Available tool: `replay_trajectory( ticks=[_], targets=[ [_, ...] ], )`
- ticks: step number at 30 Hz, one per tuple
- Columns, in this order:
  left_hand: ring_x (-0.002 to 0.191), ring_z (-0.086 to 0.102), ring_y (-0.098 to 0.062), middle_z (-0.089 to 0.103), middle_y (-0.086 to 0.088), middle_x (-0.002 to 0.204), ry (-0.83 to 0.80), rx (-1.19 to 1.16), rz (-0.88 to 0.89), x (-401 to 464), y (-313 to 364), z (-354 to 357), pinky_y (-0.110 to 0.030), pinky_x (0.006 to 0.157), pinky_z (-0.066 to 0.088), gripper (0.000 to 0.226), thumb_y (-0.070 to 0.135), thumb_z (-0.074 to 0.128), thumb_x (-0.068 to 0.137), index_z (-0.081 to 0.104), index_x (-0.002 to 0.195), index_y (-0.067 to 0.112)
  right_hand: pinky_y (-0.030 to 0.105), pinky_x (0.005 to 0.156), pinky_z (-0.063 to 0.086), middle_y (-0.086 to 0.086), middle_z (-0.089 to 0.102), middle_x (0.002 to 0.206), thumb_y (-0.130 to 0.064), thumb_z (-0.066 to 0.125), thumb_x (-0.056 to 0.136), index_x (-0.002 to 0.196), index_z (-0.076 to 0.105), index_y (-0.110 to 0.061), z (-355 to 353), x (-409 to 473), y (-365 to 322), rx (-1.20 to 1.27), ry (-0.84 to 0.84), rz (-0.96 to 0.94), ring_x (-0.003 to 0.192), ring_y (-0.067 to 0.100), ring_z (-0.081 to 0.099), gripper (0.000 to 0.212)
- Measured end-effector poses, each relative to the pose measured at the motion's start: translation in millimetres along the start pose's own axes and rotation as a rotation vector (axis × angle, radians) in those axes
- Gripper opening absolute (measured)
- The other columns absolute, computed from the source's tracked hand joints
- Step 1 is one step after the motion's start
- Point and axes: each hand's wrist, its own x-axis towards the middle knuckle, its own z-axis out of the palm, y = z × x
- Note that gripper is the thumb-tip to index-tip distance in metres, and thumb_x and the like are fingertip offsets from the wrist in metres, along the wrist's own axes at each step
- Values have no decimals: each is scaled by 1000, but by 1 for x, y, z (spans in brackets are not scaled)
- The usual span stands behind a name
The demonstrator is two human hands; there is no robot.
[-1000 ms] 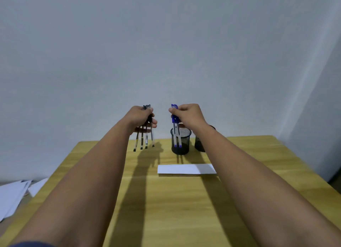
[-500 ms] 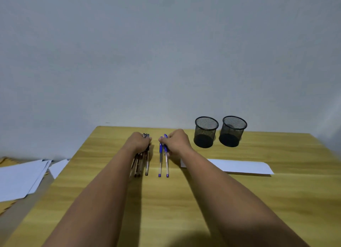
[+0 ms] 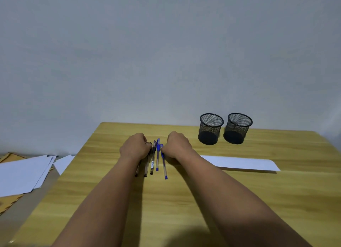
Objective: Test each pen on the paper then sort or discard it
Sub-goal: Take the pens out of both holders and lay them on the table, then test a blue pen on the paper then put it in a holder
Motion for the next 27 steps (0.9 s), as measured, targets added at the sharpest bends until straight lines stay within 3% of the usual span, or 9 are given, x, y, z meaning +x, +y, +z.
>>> replay_trajectory(
  ticks=[4, 10, 13, 16, 19, 22, 25, 27],
  targets=[
    [99, 63, -24, 68, -1, 114, 18, -13, 16, -3, -3, -2, -34, 74, 48, 30, 43, 64, 91, 66, 112, 23, 33, 64, 43, 8, 62, 102, -23, 72, 91, 102, 56, -14, -3, -6, -5, -27, -29, -10, 92, 30, 60, 22],
    [93, 64, -21, 69, 0, 108, 44, -15, 41, -9, -6, -2, -36, 76, 55, 28, 42, 62, 93, 66, 111, 22, 36, 71, 48, 11, 64, 112, -18, 76, 89, 103, 52, -14, -1, -11, -8, -54, -68, -8, 96, 29, 61, 29],
    [99, 64, -21, 69, 0, 113, 46, -28, 66, -13, -6, -7, -37, 79, 55, 32, 42, 63, 92, 65, 117, 23, 36, 71, 48, 11, 65, 114, -17, 78, 89, 102, 52, -14, -3, -13, -10, -42, -50, -7, 96, 29, 60, 29],
    [109, 62, -22, 66, 0, 124, 41, -64, 118, -17, -5, -17, -41, 85, 55, 36, 40, 66, 90, 63, 123, 24, 34, 67, 47, 8, 61, 102, -25, 81, 87, 98, 53, -13, -15, -15, -12, 9, -16, 5, 94, 29, 63, 32],
    [119, 59, -20, 63, 3, 133, 43, -92, 211, -23, 1, -27, -37, 89, 53, 44, 32, 67, 90, 59, 132, 27, 28, 56, 41, 7, 62, 84, -28, 80, 84, 77, 54, -13, -35, -18, -11, 89, -32, 7, 77, 29, 60, 31],
    [128, 54, -17, 60, 7, 139, 32, -115, 335, -32, 13, -36, -35, 99, 49, 52, 28, 68, 90, 55, 140, 29, 28, 57, 47, 13, 58, 68, -15, 77, 87, 73, 58, -8, -60, -29, -5, 352, -125, -6, 55, 26, 63, 25],
    [115, 62, -13, 70, 11, 121, 13, -114, 421, -43, 28, -44, -37, 95, 53, 32, 28, 68, 91, 68, 123, 30, 17, 43, 42, 18, 59, 73, 0, 69, 91, 87, 66, 0, -90, -51, 8, 534, -190, -4, 42, 13, 62, 4],
    [96, 67, -11, 74, 13, 100, 7, -114, 464, -52, 38, -49, -38, 84, 57, 15, 30, 69, 91, 75, 105, 31, 20, 48, 46, 19, 67, 81, -1, 73, 90, 95, 74, 10, -104, -59, 21, 590, -184, 17, 55, 16, 66, 12]
  ],
)
